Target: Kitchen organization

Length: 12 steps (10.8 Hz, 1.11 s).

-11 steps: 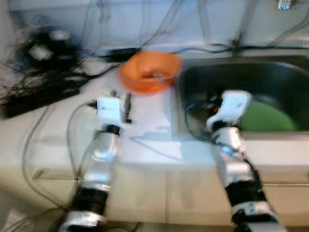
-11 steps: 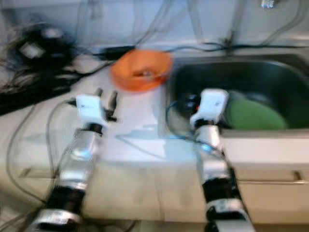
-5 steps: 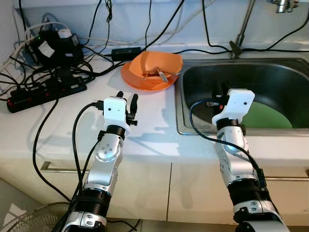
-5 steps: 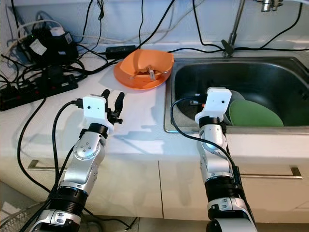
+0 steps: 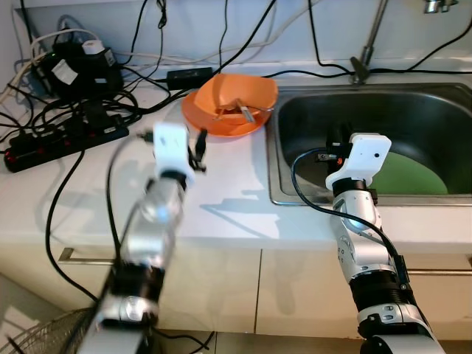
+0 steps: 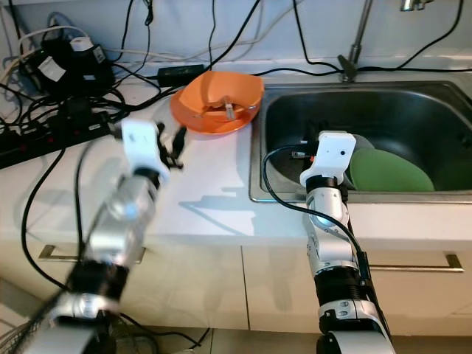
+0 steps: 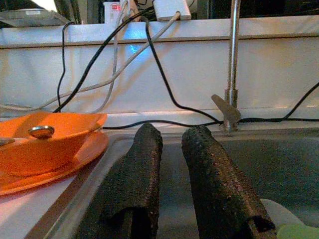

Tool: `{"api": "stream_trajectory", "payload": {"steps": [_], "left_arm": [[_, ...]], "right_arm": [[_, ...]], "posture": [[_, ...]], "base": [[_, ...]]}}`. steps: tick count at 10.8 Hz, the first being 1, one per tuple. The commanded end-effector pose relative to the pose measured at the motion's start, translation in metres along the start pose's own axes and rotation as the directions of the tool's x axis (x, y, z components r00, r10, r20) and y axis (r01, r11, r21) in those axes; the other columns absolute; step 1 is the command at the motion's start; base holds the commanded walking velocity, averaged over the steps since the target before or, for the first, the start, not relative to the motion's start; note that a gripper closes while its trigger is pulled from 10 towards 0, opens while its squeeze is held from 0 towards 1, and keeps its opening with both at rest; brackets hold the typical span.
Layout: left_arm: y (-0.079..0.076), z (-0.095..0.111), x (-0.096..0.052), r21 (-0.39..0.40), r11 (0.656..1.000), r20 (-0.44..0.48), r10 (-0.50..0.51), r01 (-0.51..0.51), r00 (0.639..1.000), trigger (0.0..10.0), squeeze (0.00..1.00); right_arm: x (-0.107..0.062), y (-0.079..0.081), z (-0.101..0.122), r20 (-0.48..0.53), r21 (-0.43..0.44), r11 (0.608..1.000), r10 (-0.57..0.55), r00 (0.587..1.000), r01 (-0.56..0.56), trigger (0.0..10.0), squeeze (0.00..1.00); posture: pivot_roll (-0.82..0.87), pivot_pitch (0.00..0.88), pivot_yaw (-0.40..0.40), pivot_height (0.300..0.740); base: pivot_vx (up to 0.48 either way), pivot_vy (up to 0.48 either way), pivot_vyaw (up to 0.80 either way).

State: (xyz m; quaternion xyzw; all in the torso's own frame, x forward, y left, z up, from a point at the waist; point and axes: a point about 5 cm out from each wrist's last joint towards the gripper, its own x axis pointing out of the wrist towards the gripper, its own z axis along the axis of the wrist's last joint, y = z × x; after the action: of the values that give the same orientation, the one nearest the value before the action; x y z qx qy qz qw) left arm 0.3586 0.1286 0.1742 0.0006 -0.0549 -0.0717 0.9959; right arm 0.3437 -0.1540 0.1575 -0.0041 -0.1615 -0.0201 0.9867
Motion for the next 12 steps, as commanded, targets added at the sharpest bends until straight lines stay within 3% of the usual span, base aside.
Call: {"api": "stream_trajectory", "payload": {"steps": [1,2,6,11,12], "left_arm": [[0.005,0.007,0.007,-0.031,0.999,-0.034,-0.017,0.016,0.999,10.0,0.0],[0.006,0.01,0.01,-0.053,0.998,-0.05,-0.044,0.041,0.998,10.0,1.0],[-0.004,-0.002,0.02,-0.079,0.986,-0.21,-0.157,0.144,0.965,10.0,1.0],[-0.018,0.002,0.034,-0.012,0.977,-0.235,-0.211,0.214,0.949,10.0,1.0],[-0.02,0.002,0.037,-0.015,0.976,-0.238,-0.214,0.217,0.947,10.0,0.0]], "right_arm": [[0.005,0.004,0.007,0.018,0.004,1.0,0.014,1.0,-0.014,10.0,0.0],[0.005,0.004,0.006,0.014,0.004,1.0,0.012,1.0,-0.012,10.0,0.0],[0.003,0.006,0.006,0.006,0.004,1.0,0.02,1.0,-0.02,10.0,0.0],[0.001,0.006,0.015,0.035,0.001,1.0,0.03,0.999,-0.03,10.0,0.0],[-0.001,0.007,0.016,0.039,0.004,0.999,0.034,0.999,-0.034,10.0,0.0]], "posture": [[0.09,0.0,0.077,0.74],[0.08,0.0,0.083,0.74],[0.07,0.0,0.093,0.74],[0.05,0.0,0.111,0.74],[0.05,0.0,0.114,0.74]], "base": [[0.0,0.0,0.0],[0.0,0.0,0.0],[0.0,0.0,0.0],[0.0,0.0,0.0],[0.0,0.0,0.0]]}}
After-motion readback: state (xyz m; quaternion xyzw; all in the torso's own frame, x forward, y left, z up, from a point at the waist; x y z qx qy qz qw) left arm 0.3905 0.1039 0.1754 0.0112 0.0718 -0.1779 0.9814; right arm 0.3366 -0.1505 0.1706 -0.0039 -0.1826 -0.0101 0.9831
